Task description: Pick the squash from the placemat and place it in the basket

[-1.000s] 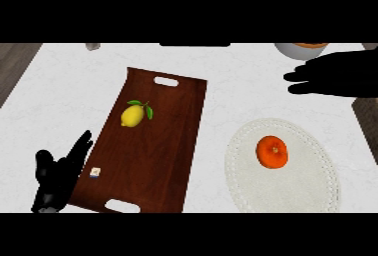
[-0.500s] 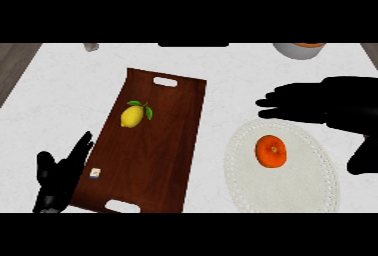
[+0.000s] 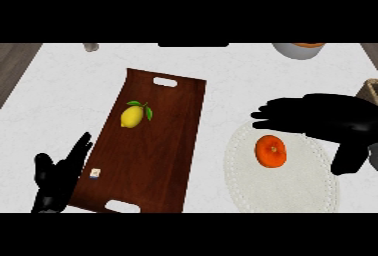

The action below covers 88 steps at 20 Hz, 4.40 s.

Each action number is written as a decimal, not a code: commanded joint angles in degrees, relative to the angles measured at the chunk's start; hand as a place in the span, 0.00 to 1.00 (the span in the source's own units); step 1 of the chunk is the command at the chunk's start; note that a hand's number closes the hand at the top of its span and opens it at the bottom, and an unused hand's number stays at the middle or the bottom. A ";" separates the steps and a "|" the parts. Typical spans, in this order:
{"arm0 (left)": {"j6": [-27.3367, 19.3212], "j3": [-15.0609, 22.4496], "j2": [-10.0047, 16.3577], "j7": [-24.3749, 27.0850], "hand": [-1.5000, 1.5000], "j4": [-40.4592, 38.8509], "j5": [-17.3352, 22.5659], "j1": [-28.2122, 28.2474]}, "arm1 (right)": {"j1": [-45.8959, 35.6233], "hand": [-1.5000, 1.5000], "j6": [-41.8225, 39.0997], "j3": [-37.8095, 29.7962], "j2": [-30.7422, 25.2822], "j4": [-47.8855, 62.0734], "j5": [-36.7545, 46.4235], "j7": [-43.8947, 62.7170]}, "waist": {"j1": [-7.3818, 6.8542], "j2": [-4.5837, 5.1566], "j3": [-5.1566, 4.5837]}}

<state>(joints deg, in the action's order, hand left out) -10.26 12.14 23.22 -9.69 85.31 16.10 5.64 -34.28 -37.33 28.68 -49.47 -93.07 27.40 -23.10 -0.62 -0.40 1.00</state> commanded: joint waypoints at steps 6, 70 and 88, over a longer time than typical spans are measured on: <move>1.52 -0.43 -1.17 -1.52 0.50 -5.28 -0.23 1.59 | 0.93 0.00 5.17 2.71 5.87 5.65 8.24 -3.93 | -0.06 0.63 -1.01; 1.05 -7.37 -4.90 -3.53 0.50 0.13 -3.69 10.32 | 29.33 1.00 16.12 -18.13 31.90 -15.32 18.72 38.92 | 8.55 -1.32 -1.29; 3.14 -5.53 -4.62 -6.08 0.50 -0.32 -5.03 6.46 | 3.33 1.00 12.93 -46.40 35.72 -43.86 -1.85 81.16 | 4.00 -0.31 -1.36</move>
<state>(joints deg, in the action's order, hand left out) -7.22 4.56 20.16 -13.19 90.04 11.51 12.14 -23.05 -22.27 -11.54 -10.85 -133.69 30.39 49.13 3.98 -1.45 0.39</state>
